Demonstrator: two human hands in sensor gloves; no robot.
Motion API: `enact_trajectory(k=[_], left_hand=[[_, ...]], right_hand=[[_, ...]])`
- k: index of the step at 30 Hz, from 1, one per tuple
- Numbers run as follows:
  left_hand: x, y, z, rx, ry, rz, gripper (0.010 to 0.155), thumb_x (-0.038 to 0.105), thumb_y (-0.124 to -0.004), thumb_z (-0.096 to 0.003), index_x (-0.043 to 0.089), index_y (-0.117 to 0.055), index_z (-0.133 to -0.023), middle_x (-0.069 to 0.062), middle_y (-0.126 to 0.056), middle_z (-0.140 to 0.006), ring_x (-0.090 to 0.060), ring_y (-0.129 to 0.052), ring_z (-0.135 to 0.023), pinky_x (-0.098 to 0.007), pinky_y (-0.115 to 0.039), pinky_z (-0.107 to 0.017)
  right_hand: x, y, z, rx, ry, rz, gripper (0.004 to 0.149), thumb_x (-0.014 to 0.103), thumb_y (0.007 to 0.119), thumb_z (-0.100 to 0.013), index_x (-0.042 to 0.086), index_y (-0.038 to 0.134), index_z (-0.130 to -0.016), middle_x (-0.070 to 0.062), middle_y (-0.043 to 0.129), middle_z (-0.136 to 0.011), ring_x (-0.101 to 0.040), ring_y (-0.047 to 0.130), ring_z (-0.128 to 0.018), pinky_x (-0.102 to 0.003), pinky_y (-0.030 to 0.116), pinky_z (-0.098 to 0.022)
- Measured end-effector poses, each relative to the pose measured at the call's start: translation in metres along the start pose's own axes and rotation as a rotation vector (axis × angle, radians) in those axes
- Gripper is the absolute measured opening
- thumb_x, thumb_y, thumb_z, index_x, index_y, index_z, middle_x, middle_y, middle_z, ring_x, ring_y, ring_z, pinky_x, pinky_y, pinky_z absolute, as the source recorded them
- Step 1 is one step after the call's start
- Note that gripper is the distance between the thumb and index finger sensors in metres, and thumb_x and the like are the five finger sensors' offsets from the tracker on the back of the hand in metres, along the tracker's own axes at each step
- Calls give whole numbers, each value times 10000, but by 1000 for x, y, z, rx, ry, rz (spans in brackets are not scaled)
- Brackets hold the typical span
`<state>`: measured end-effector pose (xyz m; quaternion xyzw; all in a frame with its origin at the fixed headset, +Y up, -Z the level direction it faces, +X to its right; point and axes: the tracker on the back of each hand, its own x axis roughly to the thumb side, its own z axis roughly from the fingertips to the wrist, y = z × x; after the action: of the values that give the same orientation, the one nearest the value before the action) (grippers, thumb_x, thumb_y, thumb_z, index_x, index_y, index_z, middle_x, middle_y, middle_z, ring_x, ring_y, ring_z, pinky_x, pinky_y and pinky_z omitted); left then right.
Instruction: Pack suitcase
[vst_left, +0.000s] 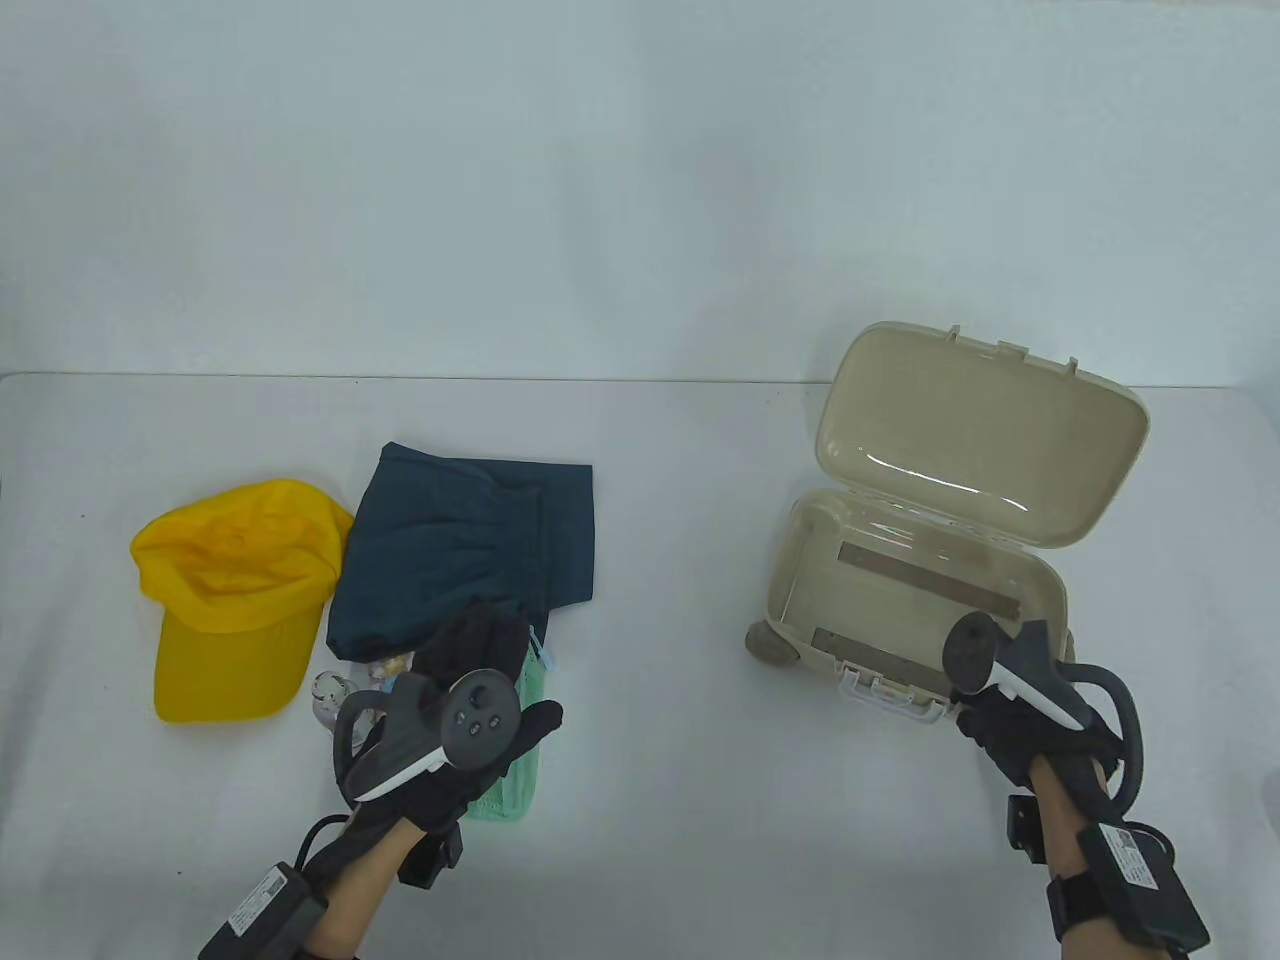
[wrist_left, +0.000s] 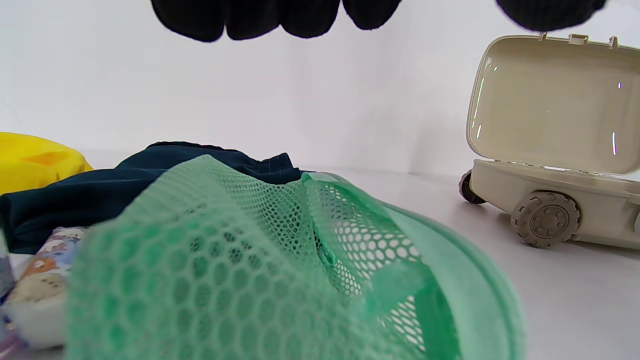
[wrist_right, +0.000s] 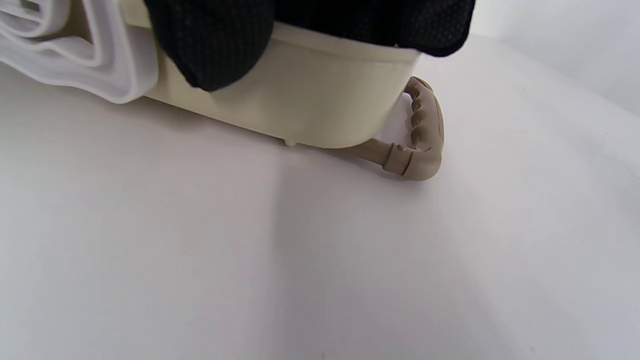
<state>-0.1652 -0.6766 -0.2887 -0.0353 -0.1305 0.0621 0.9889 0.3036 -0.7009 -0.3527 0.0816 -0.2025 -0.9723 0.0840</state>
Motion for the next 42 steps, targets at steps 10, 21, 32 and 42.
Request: enact_trajectory(k=[10,21,32,42], left_hand=[[-7,9,2,33,22,64,850,633,-575,-507,170,-278,-1155,-187,-314,-1222,-473,-392,-1123,-592,-478,-783],[-2,8,-8,17,96,-6,847,618,-619,-508,148,-328,-1150,-177,-438,-1197,-439,-567,-1070,-545,-582,-751],[18,-12,-73,-245,372,-318,749,597,-722,-478,83,-686,-1022,-131,-886,-902,-313,-1008,-650,-388,-869,-472],[-6,-35,-79,-298,494,-109,493,404,-718,-544,86,-794,-913,-34,-994,-719,-199,-1080,-455,-297,-920,-343]], right_hand=[[41,-50,46,-147,-194,-114,648,525,690,-496,271,544,-1074,-12,688,-1102,-302,736,-1005,-558,592,-752],[116,-48,89,-397,-483,-521,836,691,495,-475,221,326,-1146,-76,456,-1220,-431,504,-1111,-608,477,-769],[120,-34,87,-406,-477,-443,837,688,503,-473,211,346,-1143,-80,473,-1213,-429,515,-1107,-609,477,-768],[129,-29,88,-394,-494,-407,838,686,506,-473,210,333,-1142,-79,463,-1214,-432,516,-1105,-609,476,-768]])
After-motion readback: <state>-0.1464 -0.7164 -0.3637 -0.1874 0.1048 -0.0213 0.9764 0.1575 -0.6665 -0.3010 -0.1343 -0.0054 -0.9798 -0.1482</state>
